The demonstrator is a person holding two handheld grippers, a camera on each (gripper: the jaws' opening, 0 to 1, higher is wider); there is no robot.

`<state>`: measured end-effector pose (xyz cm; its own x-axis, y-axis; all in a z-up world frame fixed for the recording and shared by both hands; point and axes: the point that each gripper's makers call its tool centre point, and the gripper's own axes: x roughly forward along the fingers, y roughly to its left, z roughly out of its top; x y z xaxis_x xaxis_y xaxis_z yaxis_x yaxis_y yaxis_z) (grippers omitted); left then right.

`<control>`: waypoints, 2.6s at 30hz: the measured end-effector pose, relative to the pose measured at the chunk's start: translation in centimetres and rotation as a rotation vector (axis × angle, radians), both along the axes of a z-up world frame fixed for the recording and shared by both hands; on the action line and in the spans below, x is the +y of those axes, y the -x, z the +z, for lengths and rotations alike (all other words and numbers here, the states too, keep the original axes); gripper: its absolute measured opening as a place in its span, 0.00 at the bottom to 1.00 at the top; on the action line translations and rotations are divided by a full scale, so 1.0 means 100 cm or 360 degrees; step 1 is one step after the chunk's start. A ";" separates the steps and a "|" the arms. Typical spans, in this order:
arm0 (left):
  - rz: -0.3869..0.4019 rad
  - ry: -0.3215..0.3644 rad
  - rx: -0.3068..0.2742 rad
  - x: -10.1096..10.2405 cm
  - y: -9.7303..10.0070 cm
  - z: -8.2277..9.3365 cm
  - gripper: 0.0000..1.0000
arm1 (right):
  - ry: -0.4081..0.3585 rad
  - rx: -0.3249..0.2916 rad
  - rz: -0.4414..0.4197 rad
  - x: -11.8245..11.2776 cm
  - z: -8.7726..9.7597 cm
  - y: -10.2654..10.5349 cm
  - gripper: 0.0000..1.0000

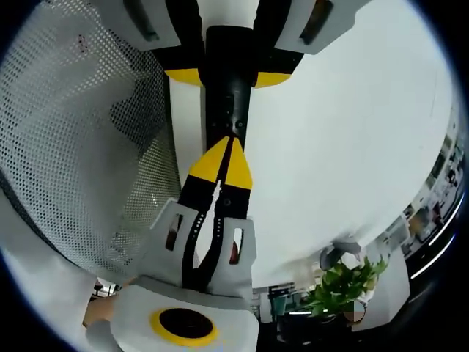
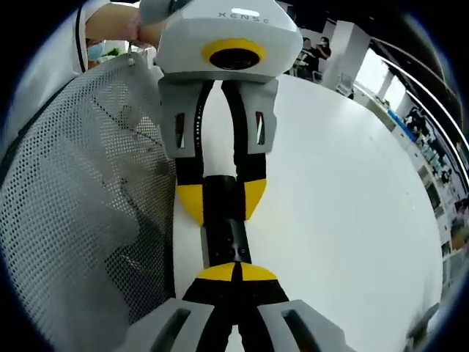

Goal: Press the specified remote control buttons in sequence, fully releasing each button before pressing the next.

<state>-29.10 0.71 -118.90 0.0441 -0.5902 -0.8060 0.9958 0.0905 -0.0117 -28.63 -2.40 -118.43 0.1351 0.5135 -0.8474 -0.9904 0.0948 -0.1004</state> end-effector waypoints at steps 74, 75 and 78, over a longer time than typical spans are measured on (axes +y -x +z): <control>0.0008 0.0060 0.0003 -0.001 0.000 0.000 0.24 | -0.0002 0.0262 -0.0104 0.013 0.003 0.000 0.00; 0.0009 0.0057 0.0002 -0.001 0.000 0.000 0.24 | 0.0004 0.0259 -0.0107 0.012 0.003 -0.001 0.00; 0.0013 0.0059 0.0002 -0.001 -0.001 0.000 0.24 | 0.0047 0.0227 -0.0108 0.007 0.002 -0.006 0.00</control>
